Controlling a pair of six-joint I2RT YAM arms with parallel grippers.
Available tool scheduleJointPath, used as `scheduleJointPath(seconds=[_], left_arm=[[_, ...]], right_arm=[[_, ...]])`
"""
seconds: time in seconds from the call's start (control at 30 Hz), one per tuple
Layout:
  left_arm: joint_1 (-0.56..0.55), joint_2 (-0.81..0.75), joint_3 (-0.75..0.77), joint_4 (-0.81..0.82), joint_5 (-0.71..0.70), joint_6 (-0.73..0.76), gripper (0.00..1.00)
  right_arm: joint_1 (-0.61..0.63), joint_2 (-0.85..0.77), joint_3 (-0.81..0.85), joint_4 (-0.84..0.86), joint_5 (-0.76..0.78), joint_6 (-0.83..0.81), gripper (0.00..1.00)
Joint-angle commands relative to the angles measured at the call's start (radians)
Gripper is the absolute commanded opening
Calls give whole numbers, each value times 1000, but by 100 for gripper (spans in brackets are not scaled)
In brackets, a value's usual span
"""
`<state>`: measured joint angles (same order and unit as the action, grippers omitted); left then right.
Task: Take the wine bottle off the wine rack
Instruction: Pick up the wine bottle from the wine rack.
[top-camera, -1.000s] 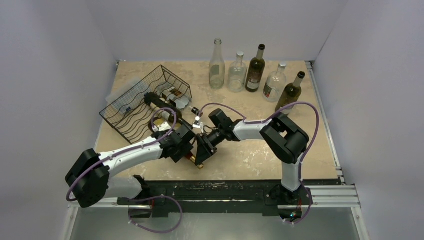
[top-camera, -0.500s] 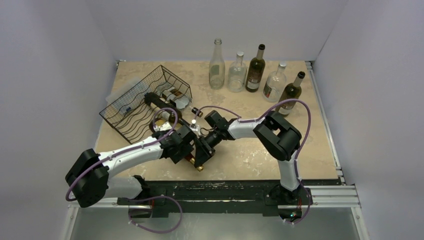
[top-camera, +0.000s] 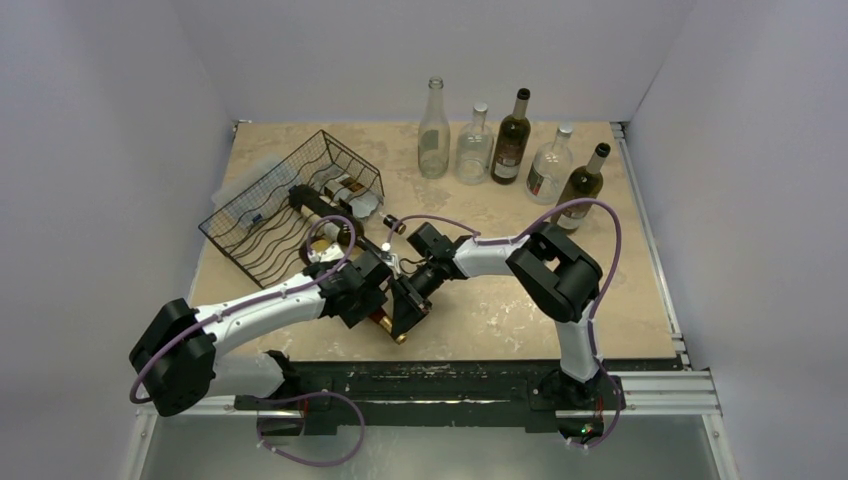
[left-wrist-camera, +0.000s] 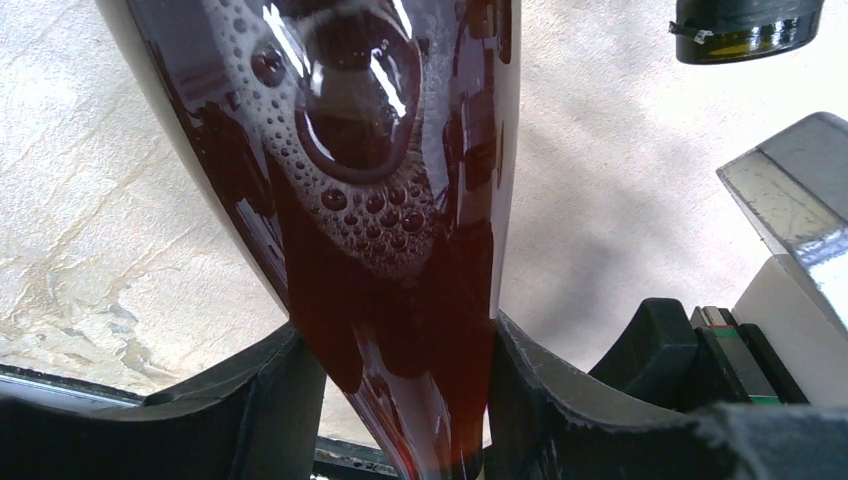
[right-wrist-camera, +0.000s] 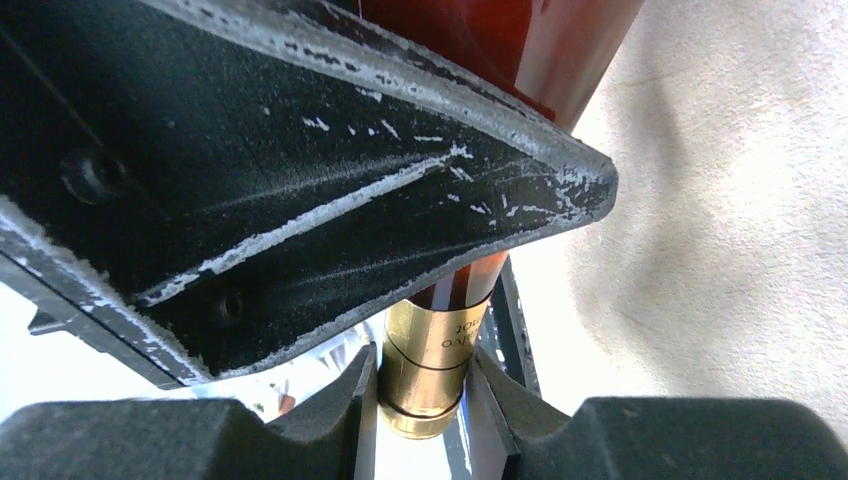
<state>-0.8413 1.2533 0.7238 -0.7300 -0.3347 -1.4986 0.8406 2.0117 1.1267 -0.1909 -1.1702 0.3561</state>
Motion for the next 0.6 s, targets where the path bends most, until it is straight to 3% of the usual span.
scheduleJointPath(seconds=[0.0,0.1,0.2,0.43,0.57], left_arm=[[-12,-57,89,95,-44,78,5],[-13,-83,94,71,-53,105,29],[-13,-118,92,53,-63,133,44],[-13,-168,87,37,-60,197,62],[-13,-183,74,65,-48,208,65]], right_arm=[[7,-25,35,11,-59,-65,12],[5,-48,31,-16,-45,-95,9],[-5,-73,19,-30,-53,-109,8],[-37,-144,-26,-61,-46,-143,7],[-40,-168,-59,-68,-25,-151,6]])
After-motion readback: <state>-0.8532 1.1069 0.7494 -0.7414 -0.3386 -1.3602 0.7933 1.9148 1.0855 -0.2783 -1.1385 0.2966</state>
